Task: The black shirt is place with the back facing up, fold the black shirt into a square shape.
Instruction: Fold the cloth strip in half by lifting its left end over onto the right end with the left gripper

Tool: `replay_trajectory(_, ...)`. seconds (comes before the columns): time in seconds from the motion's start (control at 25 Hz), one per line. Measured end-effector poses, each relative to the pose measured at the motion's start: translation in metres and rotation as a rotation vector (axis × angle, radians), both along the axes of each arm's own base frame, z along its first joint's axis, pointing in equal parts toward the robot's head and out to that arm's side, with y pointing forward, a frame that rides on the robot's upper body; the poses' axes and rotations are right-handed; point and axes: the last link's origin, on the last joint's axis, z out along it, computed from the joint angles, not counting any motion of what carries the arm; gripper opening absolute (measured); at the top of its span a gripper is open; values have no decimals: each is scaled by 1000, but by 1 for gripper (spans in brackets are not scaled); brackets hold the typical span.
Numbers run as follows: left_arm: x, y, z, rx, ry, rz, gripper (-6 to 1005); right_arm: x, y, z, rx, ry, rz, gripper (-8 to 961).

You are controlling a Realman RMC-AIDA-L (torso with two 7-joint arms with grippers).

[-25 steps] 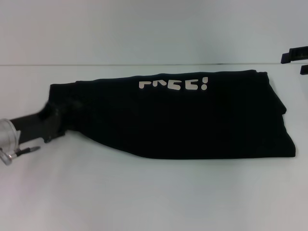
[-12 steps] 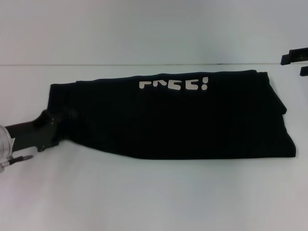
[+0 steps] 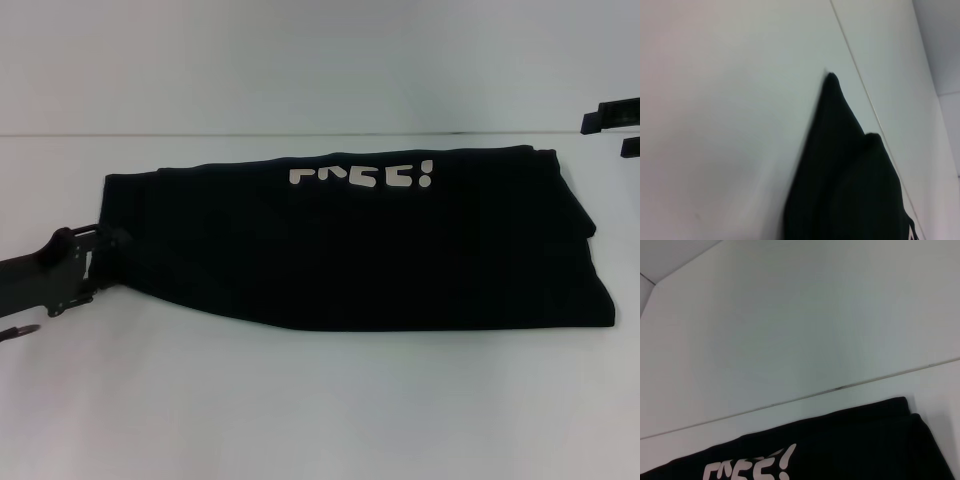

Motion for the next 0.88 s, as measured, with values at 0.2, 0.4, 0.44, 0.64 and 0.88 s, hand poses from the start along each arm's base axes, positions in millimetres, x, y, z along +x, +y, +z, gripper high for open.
replay_trajectory(0.2, -2, 3, 0, 21, 7, 24, 672, -2, 0, 0, -3, 2, 2, 809)
replay_trajectory(0.4, 4, 5, -4, -9, -8, 4, 672, -1, 0, 1, -2, 1, 2, 809)
replay_trajectory(0.44, 6, 6, -7, -27, -7, -7, 672, -1, 0, 1, -1, 1, 3, 809)
replay_trajectory(0.64, 14, 4, -15, -91, -8, -41, 671, -1, 0, 2, 1, 5, 5, 809)
replay_trajectory(0.88, 14, 5, -17, -97, -4, -37, 671, -1, 0, 2, 1, 6, 5, 809)
